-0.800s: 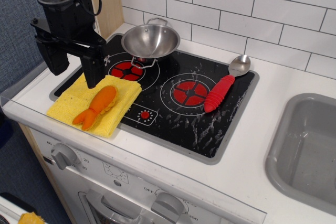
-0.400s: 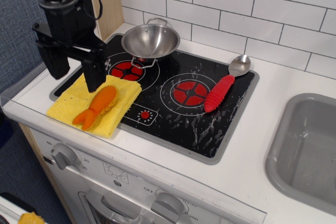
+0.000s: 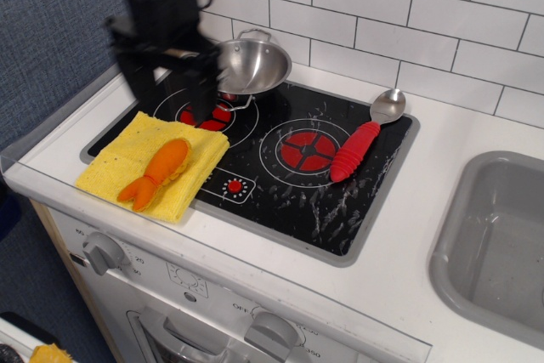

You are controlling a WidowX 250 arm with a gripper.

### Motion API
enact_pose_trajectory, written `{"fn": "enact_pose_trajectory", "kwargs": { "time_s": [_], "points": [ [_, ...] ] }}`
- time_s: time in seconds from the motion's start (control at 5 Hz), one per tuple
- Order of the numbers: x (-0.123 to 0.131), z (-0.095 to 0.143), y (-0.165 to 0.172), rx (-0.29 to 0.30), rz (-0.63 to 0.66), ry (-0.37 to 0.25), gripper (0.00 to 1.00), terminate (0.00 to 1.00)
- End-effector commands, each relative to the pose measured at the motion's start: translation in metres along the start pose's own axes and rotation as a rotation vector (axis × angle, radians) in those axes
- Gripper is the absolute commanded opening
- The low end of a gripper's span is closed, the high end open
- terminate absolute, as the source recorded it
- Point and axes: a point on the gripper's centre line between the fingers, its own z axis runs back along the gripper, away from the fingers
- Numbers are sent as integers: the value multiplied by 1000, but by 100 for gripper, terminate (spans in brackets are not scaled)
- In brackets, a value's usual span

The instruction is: Move the bowl from the back left to the front right corner.

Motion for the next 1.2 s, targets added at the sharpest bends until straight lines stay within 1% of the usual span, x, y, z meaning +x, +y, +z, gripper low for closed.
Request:
{"fn": "enact_pose_trajectory", "kwargs": {
  "time_s": [0.0, 0.2, 0.4, 0.6, 0.8, 1.0],
  "points": [
    [83, 3, -18, 24, 6, -121, 100, 0],
    [113, -12, -21, 30, 28, -132, 100, 0],
    [132, -30, -22, 30, 43, -127, 100, 0],
    [140, -49, -23, 40, 35, -94, 100, 0],
    [137, -61, -22, 52, 28, -62, 100, 0],
    [132, -68, -20, 56, 26, -47, 100, 0]
  ]
}}
